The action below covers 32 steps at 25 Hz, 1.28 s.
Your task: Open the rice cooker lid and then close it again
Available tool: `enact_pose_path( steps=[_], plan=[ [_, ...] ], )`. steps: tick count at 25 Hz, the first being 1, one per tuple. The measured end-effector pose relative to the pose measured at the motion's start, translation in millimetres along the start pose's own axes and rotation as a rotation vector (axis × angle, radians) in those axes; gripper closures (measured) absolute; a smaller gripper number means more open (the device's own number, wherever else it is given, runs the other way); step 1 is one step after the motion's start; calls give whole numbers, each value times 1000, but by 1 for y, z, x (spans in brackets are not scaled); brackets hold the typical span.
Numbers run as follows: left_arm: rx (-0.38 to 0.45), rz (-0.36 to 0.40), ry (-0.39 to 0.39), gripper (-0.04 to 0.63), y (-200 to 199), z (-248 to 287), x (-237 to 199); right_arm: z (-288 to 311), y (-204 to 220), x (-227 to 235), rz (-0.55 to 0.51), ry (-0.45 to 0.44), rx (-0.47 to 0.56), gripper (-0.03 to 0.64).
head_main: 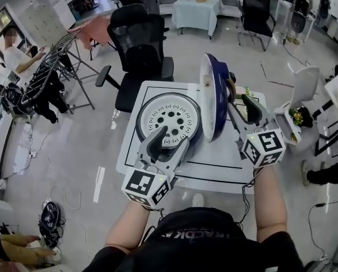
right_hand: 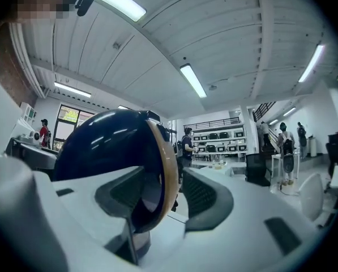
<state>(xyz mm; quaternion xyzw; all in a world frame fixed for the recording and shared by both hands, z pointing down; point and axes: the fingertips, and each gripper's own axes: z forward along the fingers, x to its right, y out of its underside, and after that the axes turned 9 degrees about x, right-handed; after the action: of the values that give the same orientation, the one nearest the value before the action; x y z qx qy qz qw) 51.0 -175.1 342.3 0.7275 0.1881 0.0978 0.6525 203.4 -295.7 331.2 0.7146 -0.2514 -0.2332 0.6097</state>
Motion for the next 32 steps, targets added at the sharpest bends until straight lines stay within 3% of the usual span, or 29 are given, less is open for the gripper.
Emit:
enact_pose_path(
  steps=[9, 15, 21, 32],
  plan=[
    [6, 18, -87, 345, -3, -1, -11, 35, 15, 4, -52, -31, -42, 408],
    [17, 23, -109, 345, -6, 6, -13, 47, 18, 6, -91, -39, -51, 415],
    [25, 36, -121, 345, -10, 9, -13, 51, 18, 9, -92, -31, -54, 484],
    [27, 41, -154, 347, -18, 2, -14, 51, 12, 6, -112, -21, -47, 492]
  ],
)
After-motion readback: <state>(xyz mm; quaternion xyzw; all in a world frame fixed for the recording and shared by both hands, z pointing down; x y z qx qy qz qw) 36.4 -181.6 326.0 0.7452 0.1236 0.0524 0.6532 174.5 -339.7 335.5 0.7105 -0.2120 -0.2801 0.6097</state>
